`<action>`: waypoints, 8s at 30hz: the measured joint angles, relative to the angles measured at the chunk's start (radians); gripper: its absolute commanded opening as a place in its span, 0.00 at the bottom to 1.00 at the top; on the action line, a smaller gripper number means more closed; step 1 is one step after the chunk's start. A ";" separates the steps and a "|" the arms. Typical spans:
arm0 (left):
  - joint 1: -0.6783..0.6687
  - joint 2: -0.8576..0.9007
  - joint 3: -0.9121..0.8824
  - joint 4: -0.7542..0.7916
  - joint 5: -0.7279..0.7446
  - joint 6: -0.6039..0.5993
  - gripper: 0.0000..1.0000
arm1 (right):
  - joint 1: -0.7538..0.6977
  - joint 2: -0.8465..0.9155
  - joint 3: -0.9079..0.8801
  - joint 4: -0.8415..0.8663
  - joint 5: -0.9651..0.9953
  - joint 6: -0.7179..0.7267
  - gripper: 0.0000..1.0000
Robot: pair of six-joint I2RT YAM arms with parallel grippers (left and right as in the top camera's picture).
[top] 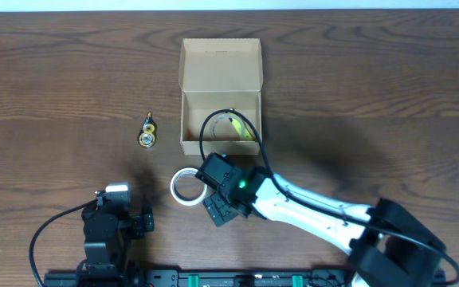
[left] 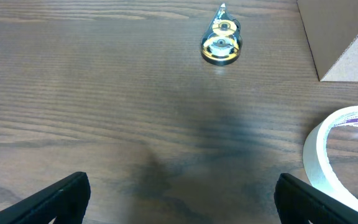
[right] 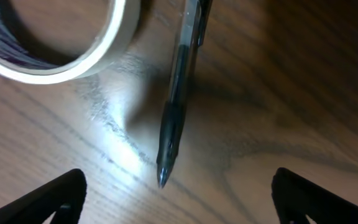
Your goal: Pack container
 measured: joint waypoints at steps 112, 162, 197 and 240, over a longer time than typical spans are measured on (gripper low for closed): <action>0.000 0.000 0.000 0.000 0.000 0.000 0.95 | -0.288 0.369 0.621 -0.265 0.140 -0.464 0.39; 0.000 0.000 0.000 0.000 0.000 0.000 0.95 | -0.532 -1.196 -0.457 -0.154 0.224 -0.232 0.99; -0.002 0.012 0.000 0.008 -0.033 0.095 0.95 | -0.532 -1.374 -0.782 0.040 0.329 -0.293 0.99; 0.087 1.652 1.191 -0.183 0.338 0.088 0.95 | -0.532 -1.378 -0.782 0.039 0.331 -0.296 0.99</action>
